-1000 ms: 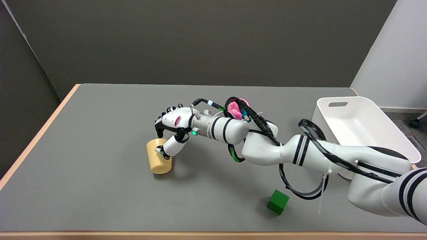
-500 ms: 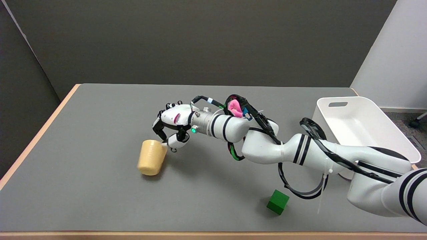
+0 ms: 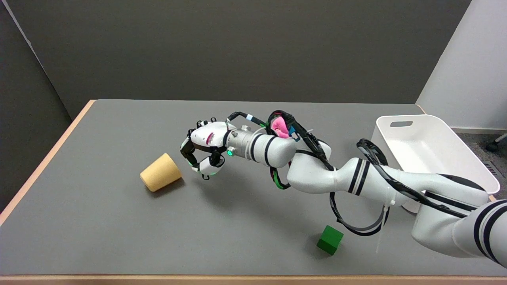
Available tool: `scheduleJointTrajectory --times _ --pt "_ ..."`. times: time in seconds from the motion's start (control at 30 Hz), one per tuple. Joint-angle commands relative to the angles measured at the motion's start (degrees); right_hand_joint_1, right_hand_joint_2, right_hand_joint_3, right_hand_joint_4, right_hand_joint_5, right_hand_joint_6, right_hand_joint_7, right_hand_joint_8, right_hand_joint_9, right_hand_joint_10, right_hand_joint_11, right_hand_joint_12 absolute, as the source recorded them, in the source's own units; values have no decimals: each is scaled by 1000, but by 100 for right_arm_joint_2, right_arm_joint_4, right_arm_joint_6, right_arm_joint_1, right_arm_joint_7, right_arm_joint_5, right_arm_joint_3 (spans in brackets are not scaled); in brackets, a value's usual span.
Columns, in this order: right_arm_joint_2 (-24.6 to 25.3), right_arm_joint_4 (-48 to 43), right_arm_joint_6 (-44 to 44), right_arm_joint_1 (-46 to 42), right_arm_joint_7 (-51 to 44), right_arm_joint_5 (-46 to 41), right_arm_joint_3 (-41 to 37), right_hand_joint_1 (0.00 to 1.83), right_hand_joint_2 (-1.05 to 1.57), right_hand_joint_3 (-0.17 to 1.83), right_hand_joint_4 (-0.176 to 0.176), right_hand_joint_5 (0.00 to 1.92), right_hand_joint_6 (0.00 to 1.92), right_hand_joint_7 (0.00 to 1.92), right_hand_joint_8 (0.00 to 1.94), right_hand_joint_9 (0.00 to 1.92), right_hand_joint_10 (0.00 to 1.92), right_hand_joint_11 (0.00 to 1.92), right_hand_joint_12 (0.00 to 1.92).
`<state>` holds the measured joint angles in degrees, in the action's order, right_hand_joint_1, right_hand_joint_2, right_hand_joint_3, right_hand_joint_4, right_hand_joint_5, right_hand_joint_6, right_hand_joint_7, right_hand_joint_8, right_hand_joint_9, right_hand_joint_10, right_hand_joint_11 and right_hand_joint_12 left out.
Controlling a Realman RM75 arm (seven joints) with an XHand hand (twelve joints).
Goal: Pick up the yellow cup.
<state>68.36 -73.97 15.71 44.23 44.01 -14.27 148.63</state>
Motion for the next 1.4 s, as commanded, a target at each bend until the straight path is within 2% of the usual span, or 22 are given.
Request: scheduleJointTrajectory --times 0.03,0.23,0.3,0.47,0.6,0.73,0.93,1.4 --pt "28 92 -183 15 -18 19 -120 551 714 941 -39 537 1144 453 561 326 858 23 1088" --pt "100 294 -406 30 -18 19 -171 618 738 863 -33 394 812 390 484 274 869 -1 1121" --pt "134 349 -481 55 -18 19 -171 580 698 951 -42 360 712 346 501 275 830 2 1082" --pt "265 569 -650 113 -18 19 -139 512 682 977 -82 287 571 328 486 246 808 5 1081" --pt "451 850 -804 132 -13 19 -94 527 713 862 -109 287 539 344 443 230 845 -1 1141" --pt "634 1149 -892 36 19 19 -91 514 713 853 -121 292 557 352 452 232 853 -1 1156" --pt "830 1512 -988 -113 22 -18 -115 503 712 840 -122 295 565 354 455 232 857 0 1164" --pt "889 1566 -983 -198 30 -21 -147 480 711 821 -138 331 660 357 463 233 860 0 1168"
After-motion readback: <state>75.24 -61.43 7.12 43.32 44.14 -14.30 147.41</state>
